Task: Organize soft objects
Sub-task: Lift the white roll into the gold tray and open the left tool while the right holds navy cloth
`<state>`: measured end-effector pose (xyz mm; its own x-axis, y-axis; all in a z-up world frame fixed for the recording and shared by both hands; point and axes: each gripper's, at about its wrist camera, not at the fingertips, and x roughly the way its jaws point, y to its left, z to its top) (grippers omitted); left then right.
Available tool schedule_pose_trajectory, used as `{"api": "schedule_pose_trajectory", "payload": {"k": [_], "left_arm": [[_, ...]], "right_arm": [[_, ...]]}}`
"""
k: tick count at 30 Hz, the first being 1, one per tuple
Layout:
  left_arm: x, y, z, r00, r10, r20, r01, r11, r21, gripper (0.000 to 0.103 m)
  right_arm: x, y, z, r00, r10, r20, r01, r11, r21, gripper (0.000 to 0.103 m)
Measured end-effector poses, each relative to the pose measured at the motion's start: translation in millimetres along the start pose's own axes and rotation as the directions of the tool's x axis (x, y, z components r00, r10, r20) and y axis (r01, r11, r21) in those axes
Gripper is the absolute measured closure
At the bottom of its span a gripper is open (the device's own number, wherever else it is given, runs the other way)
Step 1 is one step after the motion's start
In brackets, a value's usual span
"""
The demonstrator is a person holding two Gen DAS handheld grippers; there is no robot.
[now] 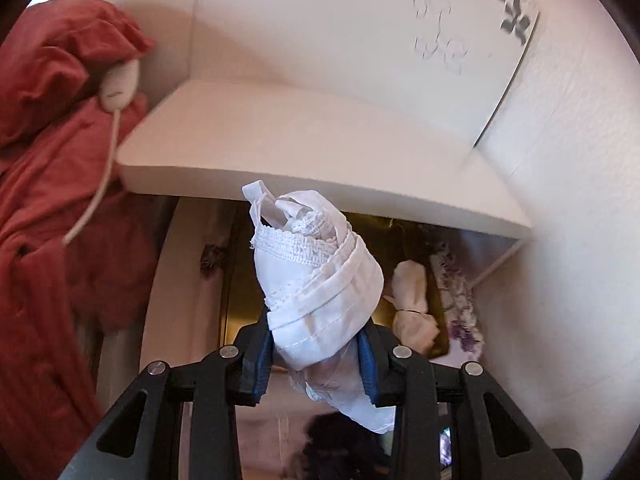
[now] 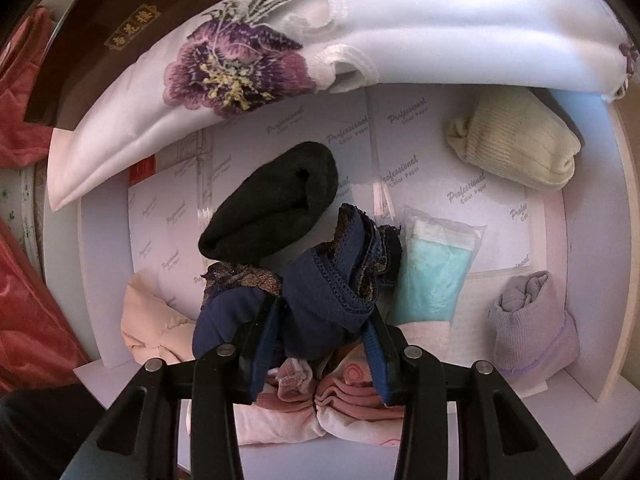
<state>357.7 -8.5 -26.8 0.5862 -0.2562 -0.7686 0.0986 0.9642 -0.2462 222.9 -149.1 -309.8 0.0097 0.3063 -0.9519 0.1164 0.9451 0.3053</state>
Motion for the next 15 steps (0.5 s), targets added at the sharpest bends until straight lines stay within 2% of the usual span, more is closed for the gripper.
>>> {"api": "schedule_pose_trajectory", "payload": {"k": [6, 15], "left_arm": [[55, 4, -6, 0.996, 0.044, -0.073, -0.042, 0.999, 0.021, 0.068], [104, 10, 6, 0.990, 0.130, -0.049, -0.129, 0.991, 0.023, 0.068]], "right_arm": [[0, 3, 2, 1.000, -0.014, -0.006, 0.014, 1.000, -0.012, 0.062], [0, 6, 3, 1.000, -0.026, -0.002, 0.026, 0.999, -0.025, 0.062]]}}
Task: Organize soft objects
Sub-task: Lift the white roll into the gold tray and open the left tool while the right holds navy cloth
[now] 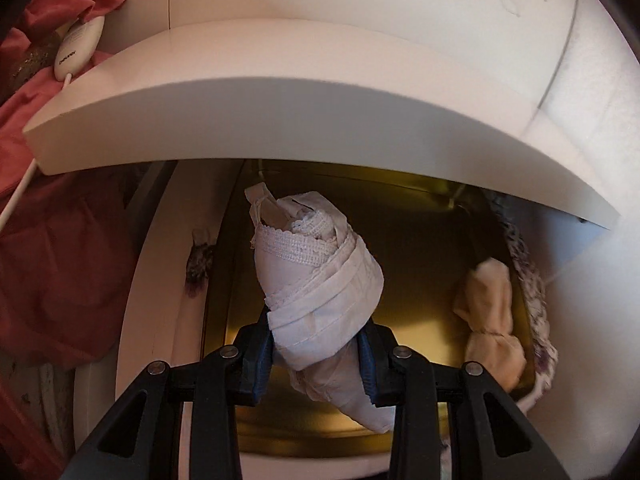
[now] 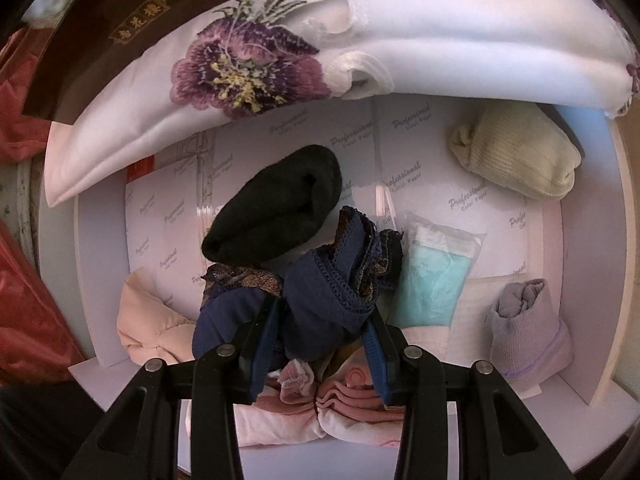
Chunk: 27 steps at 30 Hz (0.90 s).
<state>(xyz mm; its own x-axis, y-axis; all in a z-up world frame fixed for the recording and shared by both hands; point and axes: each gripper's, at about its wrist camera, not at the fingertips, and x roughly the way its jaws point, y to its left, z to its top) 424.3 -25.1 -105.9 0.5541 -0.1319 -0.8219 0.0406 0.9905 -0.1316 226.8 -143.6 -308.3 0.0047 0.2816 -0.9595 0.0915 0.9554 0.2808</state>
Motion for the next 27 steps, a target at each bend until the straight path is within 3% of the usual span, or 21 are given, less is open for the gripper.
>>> {"api": "schedule_pose_trajectory", "payload": {"k": [5, 11, 16, 27], "left_arm": [[19, 2, 5, 0.998, 0.058, 0.003, -0.058, 0.998, -0.008, 0.065], [27, 11, -3, 0.996, 0.086, -0.013, -0.087, 0.996, -0.024, 0.054], [7, 21, -15, 0.995, 0.093, 0.021, -0.092, 0.995, -0.050, 0.037], [-57, 29, -55, 0.996, 0.073, 0.054, -0.068, 0.994, -0.090, 0.037]], "right_arm": [[-1, 3, 0, 1.000, -0.013, 0.005, 0.013, 1.000, -0.015, 0.062], [-1, 6, -1, 1.000, -0.020, 0.005, 0.020, 1.000, -0.020, 0.062], [0, 7, -1, 1.000, -0.024, 0.007, 0.024, 1.000, -0.020, 0.062], [0, 5, -5, 0.999, -0.030, 0.026, 0.031, 0.999, -0.023, 0.060]]}}
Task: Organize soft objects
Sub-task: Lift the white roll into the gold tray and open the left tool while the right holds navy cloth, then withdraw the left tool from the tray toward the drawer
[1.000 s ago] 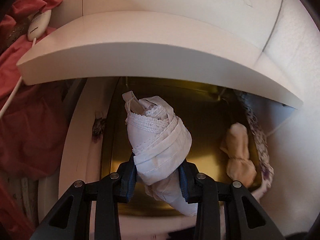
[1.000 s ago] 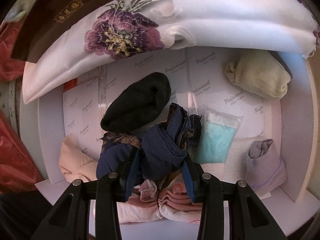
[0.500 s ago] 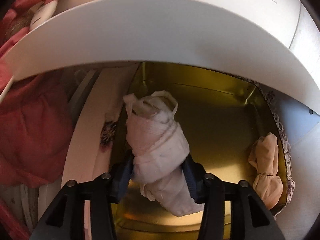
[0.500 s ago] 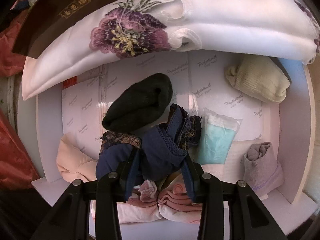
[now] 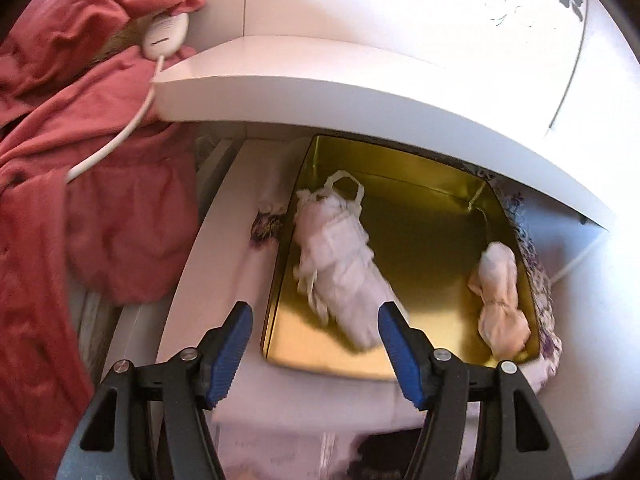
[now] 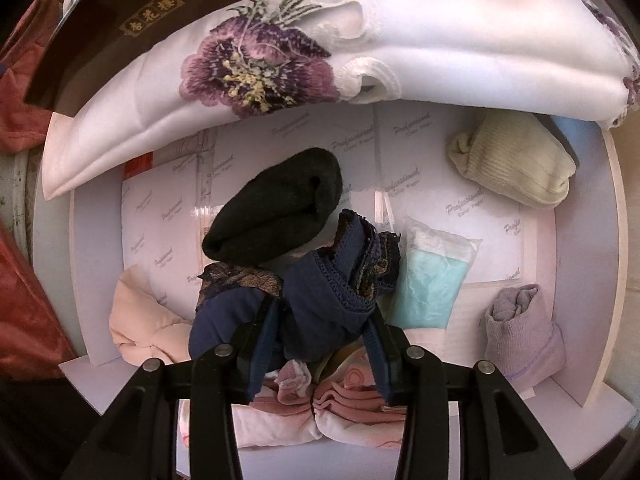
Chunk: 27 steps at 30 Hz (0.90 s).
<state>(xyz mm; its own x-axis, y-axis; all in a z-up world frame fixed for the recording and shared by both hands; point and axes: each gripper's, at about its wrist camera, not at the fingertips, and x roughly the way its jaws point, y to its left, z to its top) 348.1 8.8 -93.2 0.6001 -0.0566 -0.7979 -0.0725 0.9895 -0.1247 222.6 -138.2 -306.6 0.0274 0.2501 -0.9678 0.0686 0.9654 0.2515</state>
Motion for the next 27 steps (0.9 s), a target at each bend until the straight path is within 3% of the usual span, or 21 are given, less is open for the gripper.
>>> {"api": "schedule_pose_trajectory", "payload": {"k": [7, 14, 20, 27], "left_arm": [[-32, 12, -40, 0.999, -0.021, -0.046, 0.019, 0.999, -0.033, 0.037], [-31, 28, -89, 0.985, -0.019, -0.171, 0.006, 0.997, -0.075, 0.037], [-15, 43, -119, 0.959, -0.006, -0.282, -0.021, 0.996, -0.090, 0.037], [11, 37, -145, 0.918, 0.034, -0.394, -0.045, 0.999, -0.018, 0.038]], "right_arm": [[-1, 2, -1, 1.000, -0.010, 0.013, 0.010, 1.000, -0.010, 0.060], [-1, 3, -1, 1.000, -0.010, 0.023, 0.010, 1.000, -0.016, 0.060], [-1, 1, -3, 1.000, -0.008, 0.026, 0.009, 1.000, -0.016, 0.060], [-2, 2, -4, 1.000, -0.015, 0.027, 0.016, 1.000, -0.023, 0.060]]}}
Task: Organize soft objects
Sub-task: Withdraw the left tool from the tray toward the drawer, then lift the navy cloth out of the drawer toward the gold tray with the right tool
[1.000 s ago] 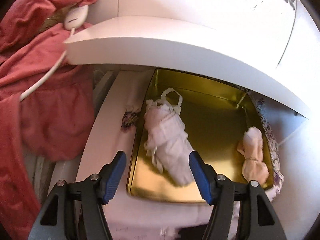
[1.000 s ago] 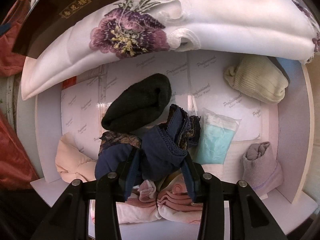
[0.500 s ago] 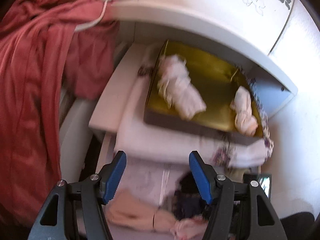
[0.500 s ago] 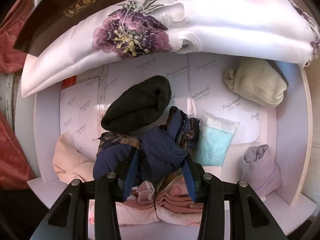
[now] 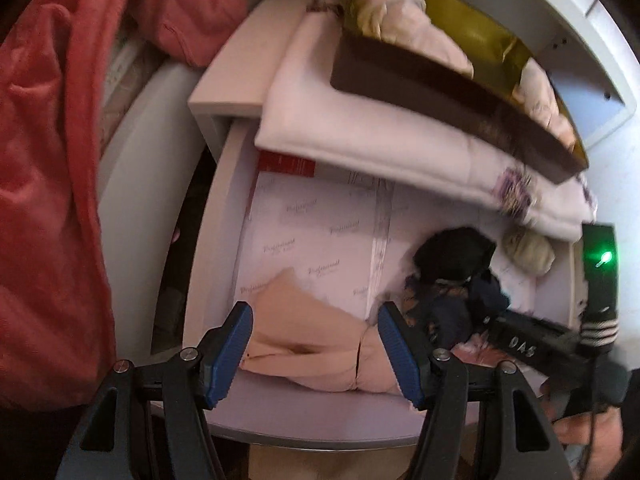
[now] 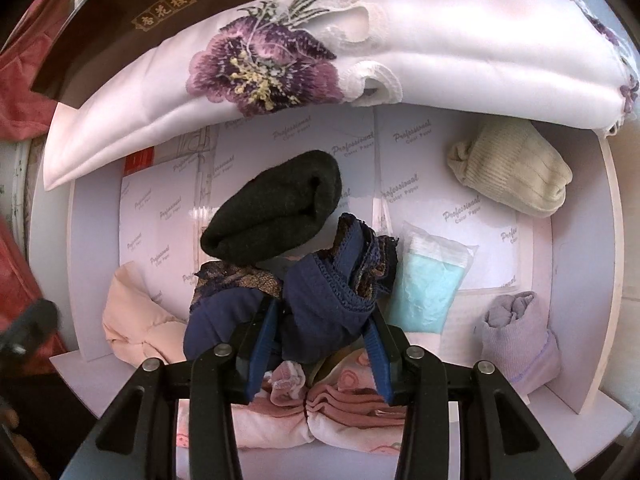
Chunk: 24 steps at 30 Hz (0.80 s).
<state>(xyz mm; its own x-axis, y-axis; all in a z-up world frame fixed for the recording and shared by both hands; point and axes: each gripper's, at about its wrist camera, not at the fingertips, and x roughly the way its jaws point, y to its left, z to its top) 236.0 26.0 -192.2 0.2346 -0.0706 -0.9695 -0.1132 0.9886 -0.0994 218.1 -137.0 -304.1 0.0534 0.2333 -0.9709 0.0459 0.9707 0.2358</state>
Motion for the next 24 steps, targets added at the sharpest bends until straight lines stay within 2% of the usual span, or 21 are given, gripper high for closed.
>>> {"api": "schedule_pose_trajectory", "payload": {"k": [5, 10, 15, 18, 20, 24], "left_arm": [[11, -8, -4, 0.999, -0.005, -0.047, 0.007, 0.999, 0.046, 0.044], [22, -8, -8, 0.995, -0.024, -0.097, 0.028, 0.999, 0.036, 0.045], [32, -13, -11, 0.992, -0.011, -0.124, 0.018, 0.999, 0.052, 0.047], [33, -19, -14, 0.991, -0.003, -0.132, 0.014, 0.996, 0.089, 0.051], [36, -23, -16, 0.990, 0.005, -0.140, 0.011, 0.994, 0.111, 0.051], [51, -25, -23, 0.979, 0.037, -0.200, -0.009, 0.991, 0.136, 0.054]], "right_arm": [[1, 1, 1, 1.000, -0.002, 0.000, 0.002, 1.000, 0.002, 0.060], [0, -2, 2, 1.000, 0.001, 0.000, -0.001, 1.000, 0.012, 0.060], [0, -3, 3, 1.000, -0.003, 0.001, 0.003, 1.000, 0.006, 0.060], [-2, 1, 3, 1.000, -0.009, 0.012, 0.009, 1.000, -0.018, 0.068], [-4, 4, 3, 1.000, -0.016, 0.018, 0.017, 0.999, -0.036, 0.078], [-9, 4, 1, 1.000, -0.021, 0.018, 0.022, 0.999, -0.041, 0.086]]}}
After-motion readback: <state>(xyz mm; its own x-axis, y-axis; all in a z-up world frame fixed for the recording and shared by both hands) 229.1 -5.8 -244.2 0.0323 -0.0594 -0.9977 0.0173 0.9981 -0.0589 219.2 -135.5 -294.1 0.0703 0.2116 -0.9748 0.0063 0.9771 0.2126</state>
